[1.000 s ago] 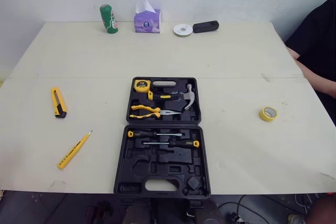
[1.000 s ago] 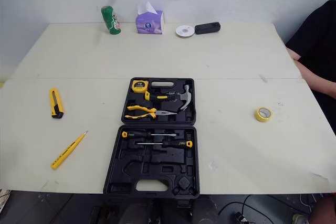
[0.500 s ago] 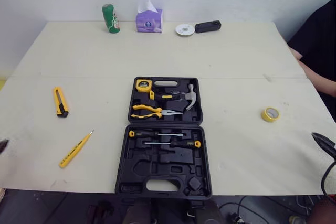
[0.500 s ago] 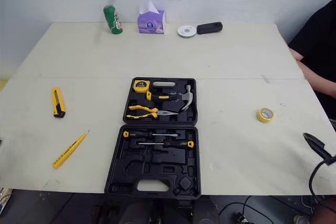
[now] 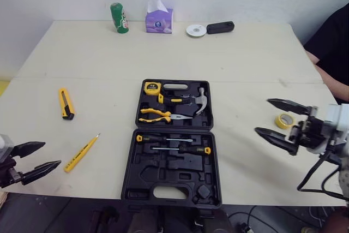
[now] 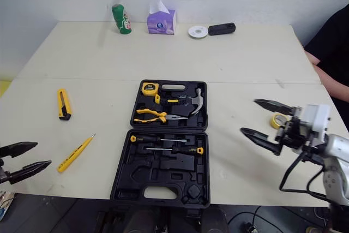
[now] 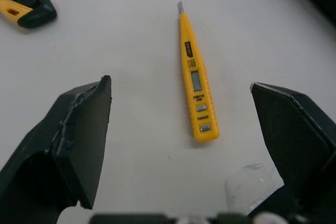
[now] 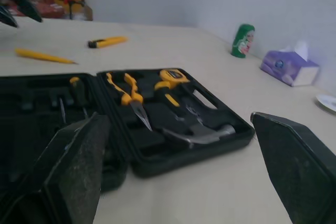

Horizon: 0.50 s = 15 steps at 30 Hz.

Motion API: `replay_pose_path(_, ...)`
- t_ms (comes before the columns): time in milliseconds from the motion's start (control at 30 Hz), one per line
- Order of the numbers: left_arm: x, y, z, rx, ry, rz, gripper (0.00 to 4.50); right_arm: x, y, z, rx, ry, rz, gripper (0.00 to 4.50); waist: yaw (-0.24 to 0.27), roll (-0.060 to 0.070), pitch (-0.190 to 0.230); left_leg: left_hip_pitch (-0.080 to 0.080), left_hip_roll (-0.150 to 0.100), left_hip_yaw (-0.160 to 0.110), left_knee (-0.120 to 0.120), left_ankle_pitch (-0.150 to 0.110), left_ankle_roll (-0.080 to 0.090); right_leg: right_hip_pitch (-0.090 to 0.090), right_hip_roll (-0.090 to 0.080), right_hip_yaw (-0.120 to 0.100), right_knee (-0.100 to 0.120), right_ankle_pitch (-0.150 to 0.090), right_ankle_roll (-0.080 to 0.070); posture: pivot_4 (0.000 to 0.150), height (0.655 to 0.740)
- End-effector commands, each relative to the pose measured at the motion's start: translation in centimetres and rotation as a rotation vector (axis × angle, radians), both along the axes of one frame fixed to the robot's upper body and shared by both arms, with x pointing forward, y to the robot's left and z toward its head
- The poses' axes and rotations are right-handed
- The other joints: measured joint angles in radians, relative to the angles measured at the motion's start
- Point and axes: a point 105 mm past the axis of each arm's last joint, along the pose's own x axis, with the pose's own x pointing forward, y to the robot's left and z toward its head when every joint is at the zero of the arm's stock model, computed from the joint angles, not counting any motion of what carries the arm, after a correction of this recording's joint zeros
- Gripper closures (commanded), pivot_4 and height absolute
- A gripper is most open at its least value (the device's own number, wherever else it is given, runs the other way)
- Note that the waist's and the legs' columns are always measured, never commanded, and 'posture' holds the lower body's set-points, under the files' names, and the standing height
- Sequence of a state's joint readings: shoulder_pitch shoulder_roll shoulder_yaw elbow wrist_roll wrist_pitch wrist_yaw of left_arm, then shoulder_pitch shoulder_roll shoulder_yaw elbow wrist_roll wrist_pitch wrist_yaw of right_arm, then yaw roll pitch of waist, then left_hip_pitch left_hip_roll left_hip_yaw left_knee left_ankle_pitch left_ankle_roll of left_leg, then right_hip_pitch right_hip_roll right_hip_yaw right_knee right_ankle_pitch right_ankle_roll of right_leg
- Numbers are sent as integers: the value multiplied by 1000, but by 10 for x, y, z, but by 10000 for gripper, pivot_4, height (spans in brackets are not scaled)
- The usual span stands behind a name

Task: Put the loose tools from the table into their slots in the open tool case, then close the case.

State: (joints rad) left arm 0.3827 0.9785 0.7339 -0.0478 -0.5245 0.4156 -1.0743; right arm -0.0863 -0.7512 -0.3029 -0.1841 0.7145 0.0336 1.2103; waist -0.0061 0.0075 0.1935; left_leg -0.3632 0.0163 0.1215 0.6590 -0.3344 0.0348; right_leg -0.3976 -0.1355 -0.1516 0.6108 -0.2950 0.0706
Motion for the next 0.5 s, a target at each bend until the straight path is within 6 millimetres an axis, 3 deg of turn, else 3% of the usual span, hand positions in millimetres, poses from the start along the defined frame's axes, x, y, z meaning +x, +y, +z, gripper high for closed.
replay_pose_path(33, 8, -9, 1, 16, 21, 29, 0, -13, 42, 9, 12, -47, 188, 541, 2, 0, 0, -1, 0, 0, 0, 0, 0, 0, 0, 0, 0, 0, 0, 1500, 7400)
replay_pose_path(133, 14, -11, -10, 49, 62, 63, 0, -19, 68, 15, 8, -85, 300, 541, 3, 0, 0, -4, 0, 0, 1, 0, 0, -3, 0, 0, 1, 0, 0, 1500, 7400)
replay_pose_path(300, 21, -25, -24, 31, 108, 48, 0, -23, 87, 19, -11, -98, 408, 541, 5, -2, 0, -7, 0, 0, 3, 4, 6, -6, 0, -1, 2, 0, 0, 1500, 7400)
replay_pose_path(500, 32, -45, -26, 58, 124, 9, 0, -36, 107, 19, 22, -104, 493, 541, 5, -4, 0, -8, 0, -1, 3, 3, 6, -6, 0, -1, 2, 0, 0, 1500, 7400)
